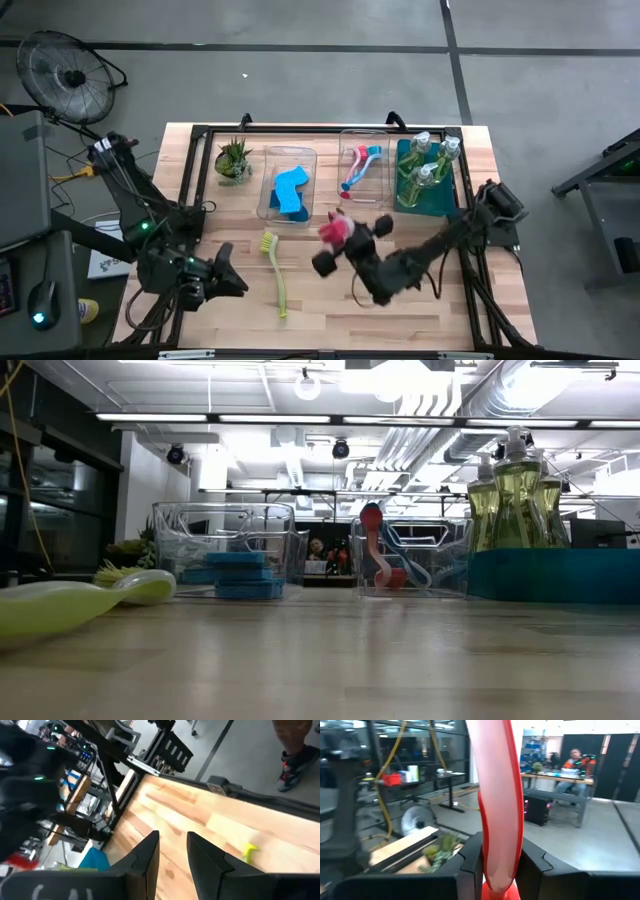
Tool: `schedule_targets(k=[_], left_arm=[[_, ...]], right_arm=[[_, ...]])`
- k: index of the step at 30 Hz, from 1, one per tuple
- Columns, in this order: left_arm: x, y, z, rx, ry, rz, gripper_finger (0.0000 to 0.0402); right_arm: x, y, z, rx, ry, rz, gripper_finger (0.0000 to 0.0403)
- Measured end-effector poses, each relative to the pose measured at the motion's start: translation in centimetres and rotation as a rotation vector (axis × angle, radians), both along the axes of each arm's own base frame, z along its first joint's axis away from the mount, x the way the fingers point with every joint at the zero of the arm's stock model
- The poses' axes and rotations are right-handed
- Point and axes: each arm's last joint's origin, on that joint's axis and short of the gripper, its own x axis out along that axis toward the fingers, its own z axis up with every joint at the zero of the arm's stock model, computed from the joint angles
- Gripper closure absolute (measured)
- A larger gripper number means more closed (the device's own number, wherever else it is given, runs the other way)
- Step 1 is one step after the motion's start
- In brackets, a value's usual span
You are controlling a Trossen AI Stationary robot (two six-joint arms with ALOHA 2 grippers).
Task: Pick & Place Kitchen Sink Supplies
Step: Put the red dishwashing brush into the right transparent bin
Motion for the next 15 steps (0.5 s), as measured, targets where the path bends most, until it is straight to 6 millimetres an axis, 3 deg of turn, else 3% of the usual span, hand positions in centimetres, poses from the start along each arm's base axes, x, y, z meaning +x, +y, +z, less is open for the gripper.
schedule_targets(k=[4, 8, 11, 15], left_arm=[[-0.4, -0.5, -1.6, -0.004, 0.009, 0.007, 0.0307], [-0.7, -0.8, -2.5, -0.021, 0.021, 0.004, 0.0307], [-1.1, -1.0, -2.8, -0.026, 0.027, -0.005, 0.0307], [-1.5, -1.3, -2.8, -0.035, 0.031, -0.024, 0.0307]], right_arm=[[1.0, -3.0, 0.6, 0.005, -0.015, -0.06, 0.0333], [2.4, -5.6, 0.4, 0.032, -0.093, -0.013, 0.0333], [3.6, -7.8, -0.9, 0.103, -0.138, 0.08, 0.0333], [4.6, -12.3, -3.6, 0.382, -0.123, 0.209, 0.0333]])
